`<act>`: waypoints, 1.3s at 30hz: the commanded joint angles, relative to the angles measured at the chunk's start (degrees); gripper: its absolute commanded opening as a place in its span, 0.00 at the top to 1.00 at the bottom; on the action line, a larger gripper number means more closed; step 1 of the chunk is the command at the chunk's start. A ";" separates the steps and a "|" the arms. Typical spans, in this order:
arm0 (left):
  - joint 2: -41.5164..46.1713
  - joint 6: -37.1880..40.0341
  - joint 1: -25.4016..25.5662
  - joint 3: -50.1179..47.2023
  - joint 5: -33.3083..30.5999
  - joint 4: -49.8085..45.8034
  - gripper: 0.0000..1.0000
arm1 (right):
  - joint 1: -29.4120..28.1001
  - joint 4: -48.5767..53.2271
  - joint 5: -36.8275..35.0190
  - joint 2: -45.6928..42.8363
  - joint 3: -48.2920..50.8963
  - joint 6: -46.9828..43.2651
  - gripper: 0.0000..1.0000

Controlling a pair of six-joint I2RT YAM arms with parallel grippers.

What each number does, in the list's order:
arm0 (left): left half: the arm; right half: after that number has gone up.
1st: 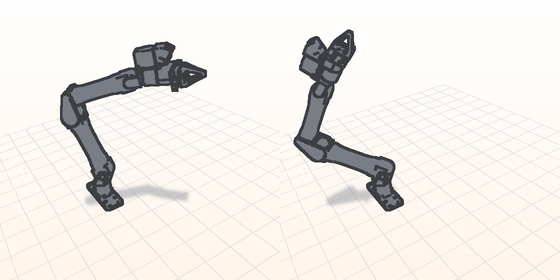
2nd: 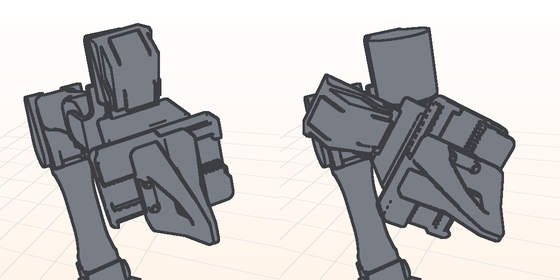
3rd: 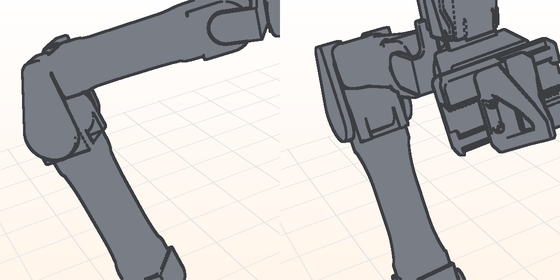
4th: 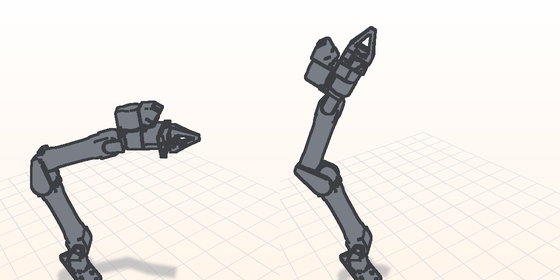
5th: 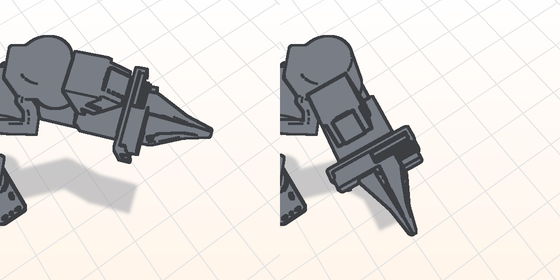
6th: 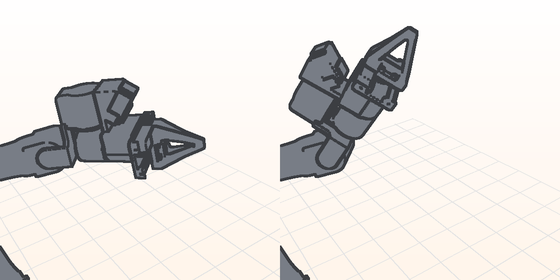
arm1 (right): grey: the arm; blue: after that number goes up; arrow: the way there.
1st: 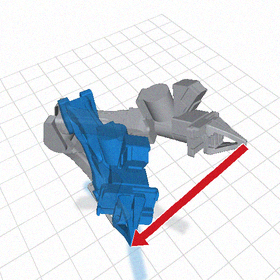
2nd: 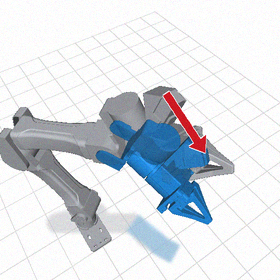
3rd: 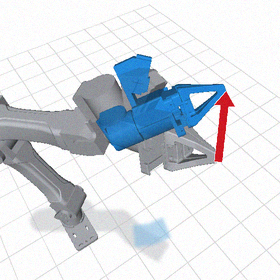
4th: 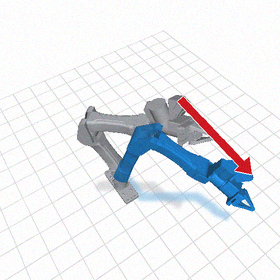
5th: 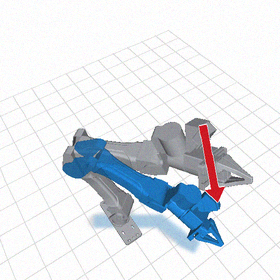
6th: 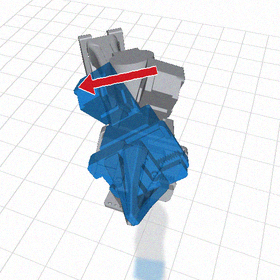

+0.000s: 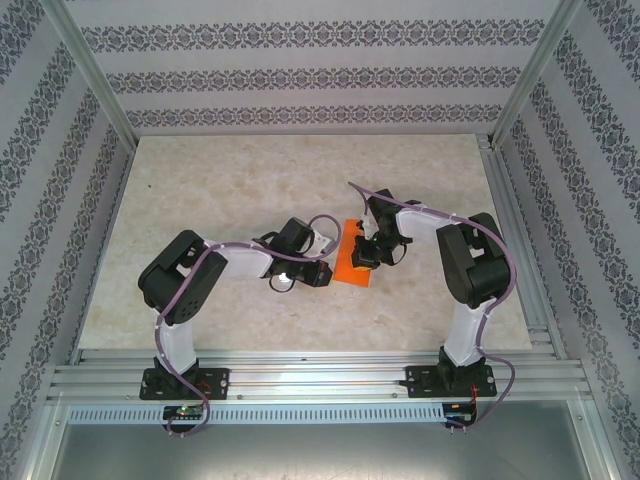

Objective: Fold a paper plane with a square sheet of paper (fold left side to right side)
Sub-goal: Fold the triangle a second time at the center of the table.

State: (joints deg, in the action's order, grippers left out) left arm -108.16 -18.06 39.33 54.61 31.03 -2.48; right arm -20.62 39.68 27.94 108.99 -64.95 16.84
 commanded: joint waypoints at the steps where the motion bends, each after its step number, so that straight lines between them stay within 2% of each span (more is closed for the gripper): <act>1: 1.15 0.98 -0.90 -3.15 -2.41 -8.90 1.00 | 0.06 1.58 -7.12 2.31 0.23 -0.88 0.95; 4: 3.27 0.31 -1.66 -2.68 -2.42 -9.42 1.00 | -0.12 -0.02 -5.07 0.38 -0.31 -0.84 0.94; 7: 4.90 -1.25 -2.63 -1.50 -0.77 -8.58 0.95 | -0.11 -1.97 -3.00 -2.68 -0.65 -0.51 0.91; 10: 4.90 -3.95 -2.97 0.39 1.53 -6.72 0.84 | 0.46 -3.09 -2.56 -6.49 -0.71 0.02 0.84; 15: 2.91 -9.45 -3.02 3.53 4.12 -2.35 0.67 | 2.99 -4.99 -3.95 -11.93 1.98 0.93 0.76; 22: -2.94 -11.20 -3.03 9.87 6.71 -0.49 0.60 | 4.74 -9.83 -2.54 -13.95 6.94 2.58 0.76; 28: -7.12 -10.15 -3.03 14.34 7.23 -1.76 0.60 | 5.61 -10.76 -2.40 -14.41 9.09 2.67 0.75; 34: -9.66 -9.72 -3.03 17.51 7.00 -2.56 0.70 | 6.35 -12.12 -1.91 -15.88 12.00 3.17 0.73; 39: -10.80 -8.44 -2.99 18.95 5.25 -4.47 0.75 | 8.38 -15.33 0.79 -18.22 15.33 4.72 0.67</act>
State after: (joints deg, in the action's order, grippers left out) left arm -117.84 -28.05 36.49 72.05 36.99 -5.37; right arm -13.41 27.94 26.48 93.14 -51.00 20.14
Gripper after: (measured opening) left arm 0.258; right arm 0.325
